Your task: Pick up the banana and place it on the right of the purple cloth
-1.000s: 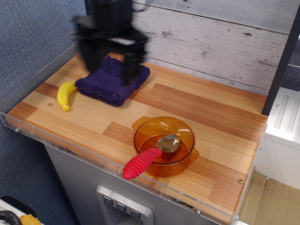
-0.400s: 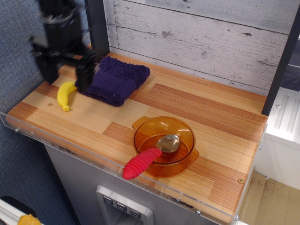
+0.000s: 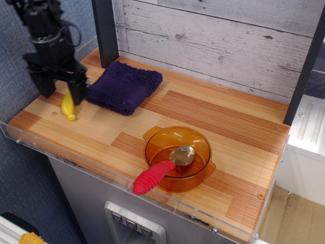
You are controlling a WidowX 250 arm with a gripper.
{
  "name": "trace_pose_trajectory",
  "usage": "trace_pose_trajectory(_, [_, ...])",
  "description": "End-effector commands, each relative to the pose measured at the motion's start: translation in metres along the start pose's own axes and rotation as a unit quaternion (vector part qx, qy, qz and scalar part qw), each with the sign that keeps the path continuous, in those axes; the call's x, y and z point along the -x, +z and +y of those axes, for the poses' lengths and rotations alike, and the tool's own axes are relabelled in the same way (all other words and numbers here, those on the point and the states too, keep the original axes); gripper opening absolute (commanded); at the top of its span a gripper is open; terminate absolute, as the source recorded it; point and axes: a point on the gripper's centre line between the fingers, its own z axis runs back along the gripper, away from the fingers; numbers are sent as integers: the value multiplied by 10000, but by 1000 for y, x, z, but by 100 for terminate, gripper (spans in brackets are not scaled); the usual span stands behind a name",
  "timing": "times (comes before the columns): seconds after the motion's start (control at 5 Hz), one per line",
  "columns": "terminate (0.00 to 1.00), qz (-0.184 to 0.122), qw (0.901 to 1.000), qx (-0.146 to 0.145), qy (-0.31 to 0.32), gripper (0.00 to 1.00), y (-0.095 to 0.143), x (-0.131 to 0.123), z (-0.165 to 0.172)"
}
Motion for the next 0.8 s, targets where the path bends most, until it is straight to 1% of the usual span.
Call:
trace_pose_trajectory(0.0, [0,-146,9996,-48,227,100,-8,-9,16])
trace_pose_trajectory(0.2, [0,-151,9995,-12,262,100,-12,-12,15])
trace_pose_trajectory(0.4, [0,-7,9996,23,287,100,-20,-9,13])
trace_pose_trajectory(0.6, [0,-8,9992,42,399,100,-22,-8,10])
